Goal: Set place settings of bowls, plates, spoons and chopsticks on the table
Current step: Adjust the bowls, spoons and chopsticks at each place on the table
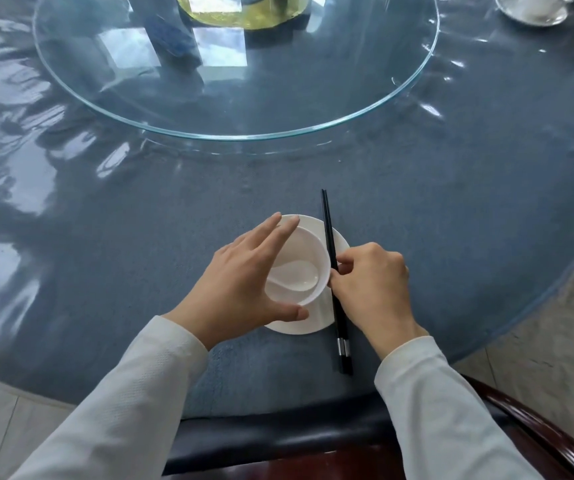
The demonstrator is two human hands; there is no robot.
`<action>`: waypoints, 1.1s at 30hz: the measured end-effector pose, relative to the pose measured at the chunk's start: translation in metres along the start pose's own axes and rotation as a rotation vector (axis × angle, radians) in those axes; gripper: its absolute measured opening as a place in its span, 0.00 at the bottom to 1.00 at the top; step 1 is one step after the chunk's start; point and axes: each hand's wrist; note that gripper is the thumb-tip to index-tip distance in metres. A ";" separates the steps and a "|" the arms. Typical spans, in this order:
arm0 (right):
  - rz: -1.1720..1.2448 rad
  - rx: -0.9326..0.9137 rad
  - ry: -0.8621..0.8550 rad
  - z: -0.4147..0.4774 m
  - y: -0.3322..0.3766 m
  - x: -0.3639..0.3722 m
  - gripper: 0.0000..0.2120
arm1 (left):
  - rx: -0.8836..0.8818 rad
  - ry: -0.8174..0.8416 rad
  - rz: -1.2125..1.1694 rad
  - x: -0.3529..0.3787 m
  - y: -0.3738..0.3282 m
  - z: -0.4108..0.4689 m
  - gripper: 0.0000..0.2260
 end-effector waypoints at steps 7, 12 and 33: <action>0.042 -0.016 0.017 -0.002 -0.001 -0.004 0.09 | -0.012 0.018 0.015 -0.001 -0.006 0.002 0.55; 0.161 0.066 -0.041 -0.003 -0.009 -0.014 0.15 | -0.102 -0.190 -0.129 -0.010 0.002 -0.001 0.45; 0.358 0.255 0.007 0.005 -0.036 0.004 0.04 | -0.617 -0.042 -0.831 0.023 0.049 -0.019 0.07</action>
Point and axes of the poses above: each hand's wrist, its own z-axis towards the middle knuckle, its own x-axis out of the palm, y = z × x, and after that the axes turned 15 degrees about -x, right-handed
